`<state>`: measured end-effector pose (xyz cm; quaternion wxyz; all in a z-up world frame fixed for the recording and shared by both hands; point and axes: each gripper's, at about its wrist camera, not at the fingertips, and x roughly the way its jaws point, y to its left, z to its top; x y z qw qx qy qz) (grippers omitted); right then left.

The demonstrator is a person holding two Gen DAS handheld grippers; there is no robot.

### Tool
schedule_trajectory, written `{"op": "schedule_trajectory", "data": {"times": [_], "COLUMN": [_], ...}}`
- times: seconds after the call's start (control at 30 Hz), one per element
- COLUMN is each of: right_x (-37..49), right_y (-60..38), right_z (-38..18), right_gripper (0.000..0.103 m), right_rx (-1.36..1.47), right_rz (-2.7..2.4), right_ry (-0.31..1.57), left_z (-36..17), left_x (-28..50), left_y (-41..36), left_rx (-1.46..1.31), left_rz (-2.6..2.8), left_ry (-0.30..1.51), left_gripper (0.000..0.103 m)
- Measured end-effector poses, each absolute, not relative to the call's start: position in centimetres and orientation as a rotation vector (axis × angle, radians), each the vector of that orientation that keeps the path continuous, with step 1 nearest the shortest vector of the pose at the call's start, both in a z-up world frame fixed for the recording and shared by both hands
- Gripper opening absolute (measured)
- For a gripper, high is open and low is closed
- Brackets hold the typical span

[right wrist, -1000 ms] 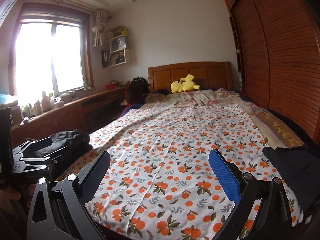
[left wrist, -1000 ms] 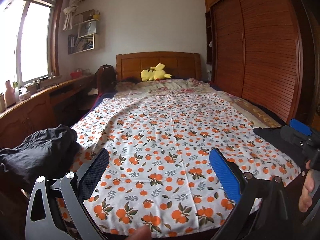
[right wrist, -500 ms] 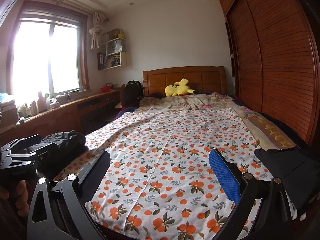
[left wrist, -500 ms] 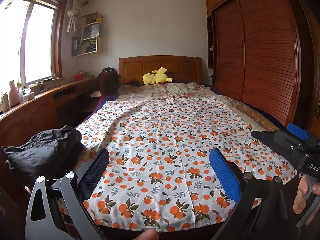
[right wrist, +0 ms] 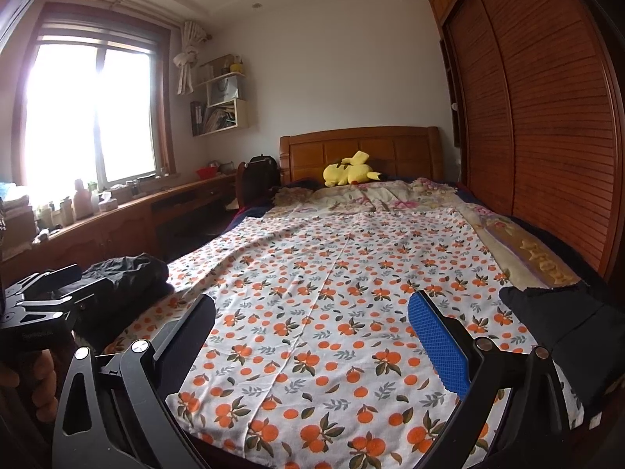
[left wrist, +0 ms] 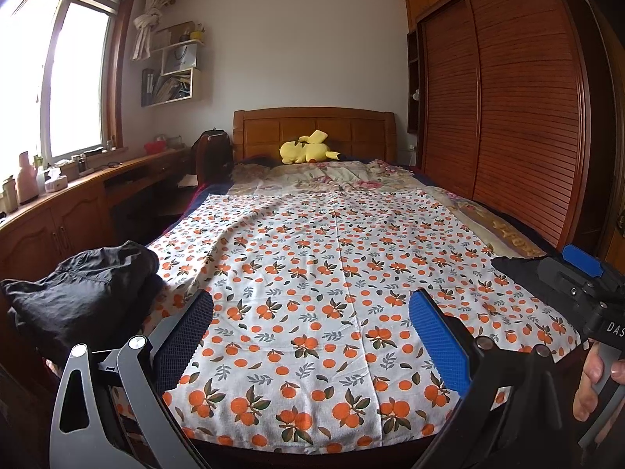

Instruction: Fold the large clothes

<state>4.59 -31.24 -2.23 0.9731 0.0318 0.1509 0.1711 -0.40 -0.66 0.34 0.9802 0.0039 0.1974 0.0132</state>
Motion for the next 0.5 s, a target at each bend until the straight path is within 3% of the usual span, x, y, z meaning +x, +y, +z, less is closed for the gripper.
{"op": "schedule_trajectory", "data": {"times": [0.5], "right_x": [4.58], "right_y": [-31.38], "right_z": [-2.26], "right_gripper": [0.096], "right_rx": [0.065], "right_rz": [0.344], "right_ry": [0.308], "left_z": [-0.07], "left_x": [-0.22], "left_y": [-0.56], "left_rx": [0.007], "left_rz": [0.023], "left_ry": [0.402], "left_gripper": [0.101]}}
